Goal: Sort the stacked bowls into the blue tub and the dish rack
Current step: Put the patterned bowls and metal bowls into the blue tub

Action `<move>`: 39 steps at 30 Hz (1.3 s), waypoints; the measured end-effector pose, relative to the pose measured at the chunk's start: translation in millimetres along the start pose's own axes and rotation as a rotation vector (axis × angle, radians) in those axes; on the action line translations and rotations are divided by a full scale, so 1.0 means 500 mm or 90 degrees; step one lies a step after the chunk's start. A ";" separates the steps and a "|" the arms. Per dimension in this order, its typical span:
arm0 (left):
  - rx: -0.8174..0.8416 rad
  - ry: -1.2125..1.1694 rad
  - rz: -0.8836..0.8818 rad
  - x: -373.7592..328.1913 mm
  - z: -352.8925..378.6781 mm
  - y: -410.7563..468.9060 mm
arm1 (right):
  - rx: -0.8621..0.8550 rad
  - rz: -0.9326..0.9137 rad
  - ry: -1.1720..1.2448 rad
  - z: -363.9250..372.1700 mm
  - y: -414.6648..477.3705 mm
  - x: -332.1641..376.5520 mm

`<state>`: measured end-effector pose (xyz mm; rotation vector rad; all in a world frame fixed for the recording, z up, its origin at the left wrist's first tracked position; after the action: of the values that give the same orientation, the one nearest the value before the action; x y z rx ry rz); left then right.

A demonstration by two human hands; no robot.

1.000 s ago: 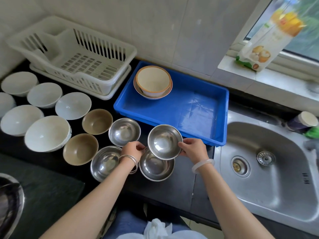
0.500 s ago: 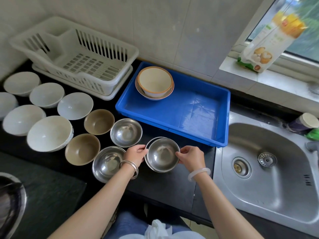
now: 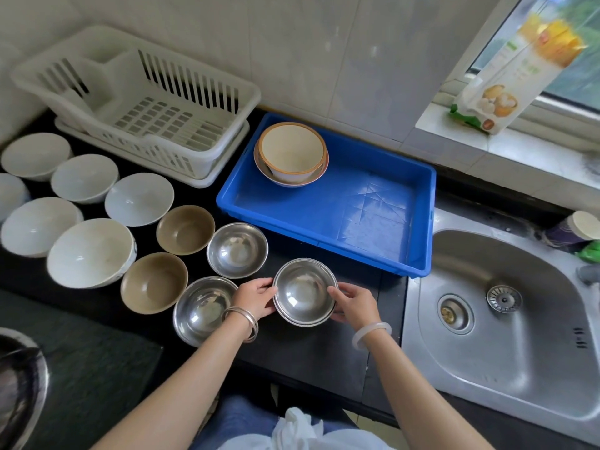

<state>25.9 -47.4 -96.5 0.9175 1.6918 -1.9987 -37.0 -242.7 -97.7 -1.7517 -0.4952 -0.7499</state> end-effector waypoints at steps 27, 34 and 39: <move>0.040 -0.034 0.033 -0.323 0.202 0.200 | -0.063 -0.050 0.135 -0.170 0.224 0.271; 0.062 -0.059 0.001 -0.324 0.235 0.281 | -0.086 -0.009 0.143 -0.182 0.299 0.279; 0.059 -0.129 0.030 -0.320 0.246 0.317 | -0.083 -0.009 0.207 -0.188 0.334 0.286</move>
<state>214.2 -221.4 -94.9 0.7474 1.4675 -2.0759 152.8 -388.3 -94.2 -1.7023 -0.2417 -1.0747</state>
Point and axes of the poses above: each hand's wrist, its own y-axis towards the middle knuckle, its own z-axis out of the palm, x = y × z, the point moved 2 cm from there along y, towards the middle knuckle, and after that the axes turned 6 degrees about x, right-handed, at the moved point
